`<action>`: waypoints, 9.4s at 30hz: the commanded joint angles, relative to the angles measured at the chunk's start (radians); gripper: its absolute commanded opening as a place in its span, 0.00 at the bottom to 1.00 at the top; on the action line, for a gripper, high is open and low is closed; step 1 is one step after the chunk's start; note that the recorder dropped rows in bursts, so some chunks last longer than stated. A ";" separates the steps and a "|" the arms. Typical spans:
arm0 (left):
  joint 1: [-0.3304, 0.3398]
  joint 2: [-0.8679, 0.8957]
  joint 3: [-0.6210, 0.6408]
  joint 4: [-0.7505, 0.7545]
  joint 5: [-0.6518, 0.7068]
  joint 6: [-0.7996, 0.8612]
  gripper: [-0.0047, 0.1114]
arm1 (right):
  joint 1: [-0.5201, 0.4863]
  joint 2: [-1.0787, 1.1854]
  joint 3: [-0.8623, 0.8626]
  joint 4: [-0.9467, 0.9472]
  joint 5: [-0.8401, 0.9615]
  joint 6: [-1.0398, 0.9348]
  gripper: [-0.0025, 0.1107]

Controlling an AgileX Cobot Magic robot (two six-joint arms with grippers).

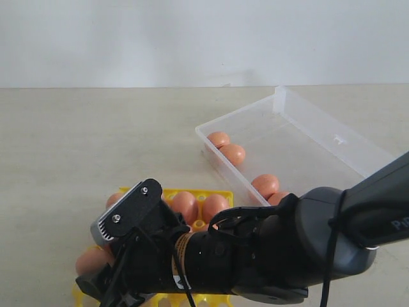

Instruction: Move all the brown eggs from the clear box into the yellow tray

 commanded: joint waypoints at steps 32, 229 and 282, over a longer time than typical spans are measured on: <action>0.001 -0.004 -0.003 -0.003 -0.002 -0.007 0.08 | -0.632 -0.355 -0.205 1.044 0.846 -0.985 0.06; 0.001 -0.004 -0.003 -0.003 -0.006 -0.007 0.08 | 0.152 -0.098 0.120 0.443 0.038 -0.141 0.02; 0.001 -0.004 -0.003 -0.003 -0.004 -0.007 0.08 | 0.152 -0.134 0.085 0.533 0.159 -0.411 0.44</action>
